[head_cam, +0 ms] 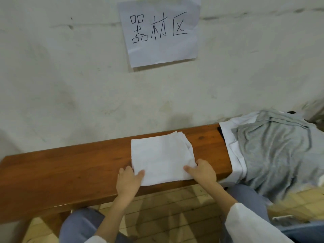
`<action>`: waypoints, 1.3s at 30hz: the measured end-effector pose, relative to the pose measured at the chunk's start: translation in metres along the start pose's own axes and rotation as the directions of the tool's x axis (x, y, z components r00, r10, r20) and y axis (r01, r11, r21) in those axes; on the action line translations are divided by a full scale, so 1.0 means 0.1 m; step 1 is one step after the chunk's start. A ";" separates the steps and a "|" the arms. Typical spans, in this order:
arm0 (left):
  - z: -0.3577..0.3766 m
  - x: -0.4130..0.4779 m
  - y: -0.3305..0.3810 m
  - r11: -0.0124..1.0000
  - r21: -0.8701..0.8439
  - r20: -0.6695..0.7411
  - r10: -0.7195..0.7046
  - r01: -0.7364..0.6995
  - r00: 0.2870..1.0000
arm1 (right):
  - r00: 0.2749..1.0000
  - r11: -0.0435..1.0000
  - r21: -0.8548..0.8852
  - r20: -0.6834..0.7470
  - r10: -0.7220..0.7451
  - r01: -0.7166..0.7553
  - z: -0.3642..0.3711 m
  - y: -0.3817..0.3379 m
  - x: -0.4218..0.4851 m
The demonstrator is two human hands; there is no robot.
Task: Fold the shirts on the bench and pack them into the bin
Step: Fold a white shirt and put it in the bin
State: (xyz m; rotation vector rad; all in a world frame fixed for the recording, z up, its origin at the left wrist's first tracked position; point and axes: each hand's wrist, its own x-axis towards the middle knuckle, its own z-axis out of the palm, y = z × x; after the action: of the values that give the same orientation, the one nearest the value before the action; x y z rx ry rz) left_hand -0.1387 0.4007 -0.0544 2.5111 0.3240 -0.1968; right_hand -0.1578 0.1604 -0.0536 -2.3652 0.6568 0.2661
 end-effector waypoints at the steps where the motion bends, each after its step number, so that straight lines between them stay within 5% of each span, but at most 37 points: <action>1: -0.03 0.01 0.03 0.992 -0.129 0.040 0.001 0.004 0.999 | 1.000 0.999 0.039 -0.005 0.004 -0.004 0.00 -0.03 -0.01; 3: -0.11 0.03 0.09 0.916 -0.389 0.141 -0.052 0.104 0.989 | 1.000 0.991 0.133 -0.024 0.008 -0.005 0.00 -0.07 -0.04; 7: -0.24 0.03 0.09 0.525 -0.764 0.379 -0.105 0.375 0.919 | 0.995 0.936 0.353 -0.089 0.049 -0.015 -0.12 -0.03 -0.13; 12: -0.29 -0.06 0.33 0.452 -0.821 0.407 0.034 0.350 0.913 | 0.966 0.890 0.436 -0.258 -0.023 0.137 -0.46 0.25 -0.24; 16: -0.17 -0.29 1.10 0.488 -0.830 0.404 0.192 0.271 0.894 | 0.949 0.781 0.612 -0.302 0.084 0.126 -0.93 0.71 -0.48; 19: 0.07 -0.58 1.77 0.539 -0.814 0.454 0.355 0.218 0.817 | 0.905 0.695 0.710 -0.360 0.225 0.110 -1.36 1.19 -0.81; 23: 0.69 -1.15 2.60 0.669 -0.724 0.616 0.517 0.169 0.594 | 0.833 0.567 0.818 -0.379 0.404 0.098 -1.79 2.14 -1.30; 29: 1.83 -2.14 3.30 0.898 -0.420 0.881 0.369 0.131 0.297 | 0.657 0.427 0.904 -0.303 0.691 -0.032 -2.02 3.45 -1.99; 34: 2.86 -2.75 3.33 0.967 -0.235 0.947 0.205 0.102 0.247 | 0.535 0.257 0.956 -0.144 0.832 -0.142 -1.82 4.44 -2.34; 39: 3.60 -3.00 3.15 0.996 -0.068 0.970 0.053 0.052 0.237 | 0.506 0.060 0.988 0.020 0.863 -0.142 -1.34 5.13 -2.36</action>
State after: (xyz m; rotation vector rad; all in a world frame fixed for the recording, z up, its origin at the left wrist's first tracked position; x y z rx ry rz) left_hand -0.3640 -0.1131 -0.1127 1.7712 -0.2195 -1.6487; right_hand -0.6244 -0.1714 -0.1486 -0.7874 1.5539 -0.5445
